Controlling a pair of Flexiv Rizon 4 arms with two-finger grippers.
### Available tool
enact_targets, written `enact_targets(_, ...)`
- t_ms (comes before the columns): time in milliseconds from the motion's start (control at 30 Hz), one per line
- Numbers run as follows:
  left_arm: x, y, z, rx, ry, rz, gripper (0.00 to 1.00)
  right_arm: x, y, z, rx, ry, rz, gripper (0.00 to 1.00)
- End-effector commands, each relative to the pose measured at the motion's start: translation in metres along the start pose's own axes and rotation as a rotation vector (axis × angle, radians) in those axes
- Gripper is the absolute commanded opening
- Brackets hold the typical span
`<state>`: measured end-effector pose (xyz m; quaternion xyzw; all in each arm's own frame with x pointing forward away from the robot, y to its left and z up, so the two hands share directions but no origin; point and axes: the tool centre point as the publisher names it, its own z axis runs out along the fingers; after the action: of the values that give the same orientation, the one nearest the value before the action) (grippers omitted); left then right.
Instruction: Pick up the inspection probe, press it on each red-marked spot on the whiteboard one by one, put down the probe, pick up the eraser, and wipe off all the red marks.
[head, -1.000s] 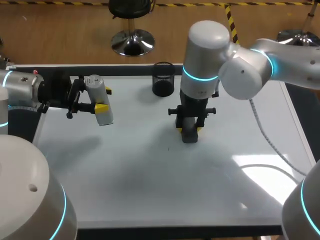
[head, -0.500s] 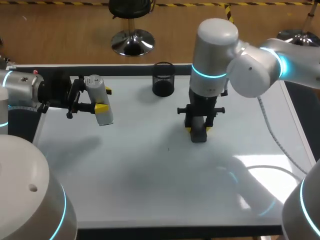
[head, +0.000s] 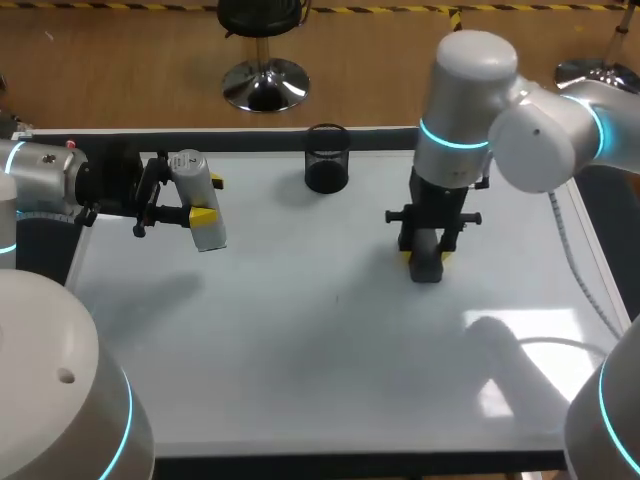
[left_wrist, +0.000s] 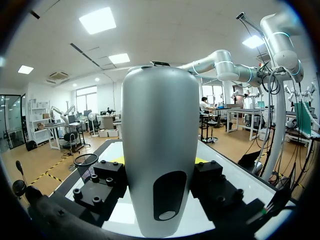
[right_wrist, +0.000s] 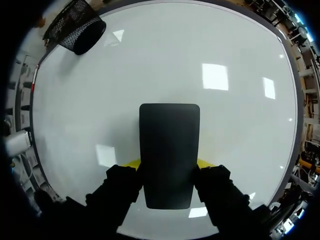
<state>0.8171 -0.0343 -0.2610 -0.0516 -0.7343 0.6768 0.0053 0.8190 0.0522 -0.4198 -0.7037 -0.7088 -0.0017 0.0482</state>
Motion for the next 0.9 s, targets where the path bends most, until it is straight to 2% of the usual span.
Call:
enact_targets(33, 0.000, -0.001, 0.000, 0.001, 0.001, 0.002, 0.00, -0.015, -0.014, -0.029, -0.032, 0.032, -0.022, 0.00)
enact_targets(233, 0.000, -0.001, 0.000, 0.001, 0.001, 0.002, 0.00, -0.017, -0.022, -0.053, -0.053, 0.019, -0.056, 0.00)
enact_targets(433, 0.000, -0.001, 0.000, 0.001, 0.001, 0.002, 0.00, -0.029, -0.027, -0.056, -0.053, 0.005, -0.069, 0.00)
enact_targets(900, 0.000, -0.001, 0.000, 0.001, 0.001, 0.002, 0.00, -0.081, -0.036, -0.059, -0.074, -0.038, -0.021, 0.00)
